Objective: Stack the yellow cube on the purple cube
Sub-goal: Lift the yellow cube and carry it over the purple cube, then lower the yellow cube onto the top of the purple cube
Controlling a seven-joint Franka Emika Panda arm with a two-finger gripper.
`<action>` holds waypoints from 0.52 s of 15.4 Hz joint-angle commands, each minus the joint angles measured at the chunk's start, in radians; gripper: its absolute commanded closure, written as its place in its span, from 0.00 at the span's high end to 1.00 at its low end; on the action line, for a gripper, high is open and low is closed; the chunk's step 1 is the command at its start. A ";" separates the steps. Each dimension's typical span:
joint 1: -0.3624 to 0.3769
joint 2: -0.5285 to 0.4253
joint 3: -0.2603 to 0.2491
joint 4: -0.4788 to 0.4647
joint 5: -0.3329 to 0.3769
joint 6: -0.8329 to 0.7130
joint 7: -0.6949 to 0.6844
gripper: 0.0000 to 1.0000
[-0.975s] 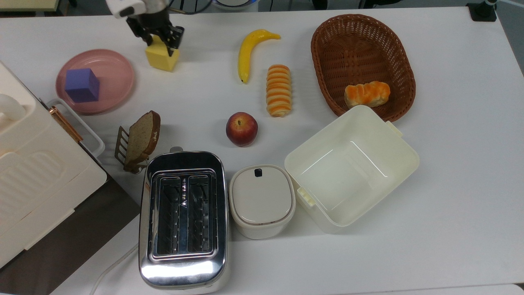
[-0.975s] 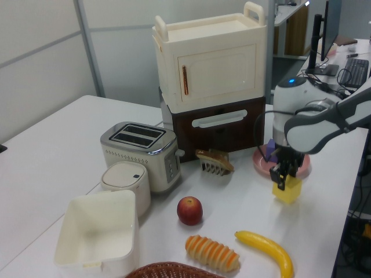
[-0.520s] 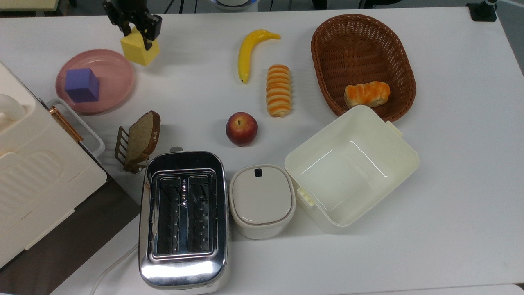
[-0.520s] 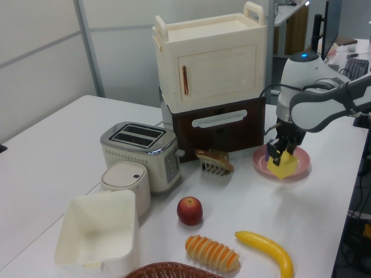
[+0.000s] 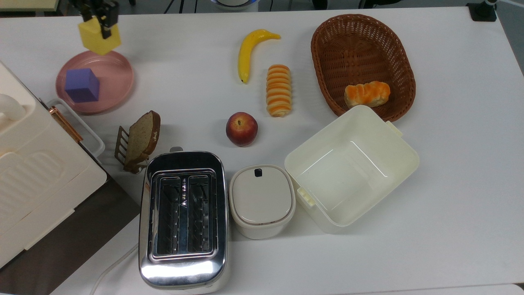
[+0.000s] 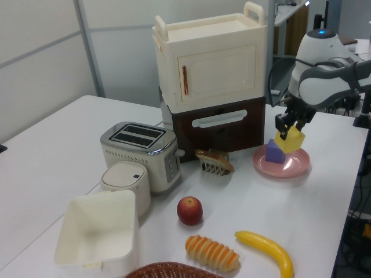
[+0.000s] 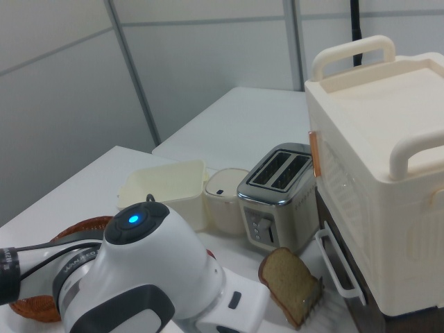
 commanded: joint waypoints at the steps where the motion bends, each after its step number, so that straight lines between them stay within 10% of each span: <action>1: 0.017 0.114 -0.024 0.098 0.055 0.025 0.016 0.03; 8: 0.009 0.235 -0.026 0.169 0.121 0.059 0.004 0.03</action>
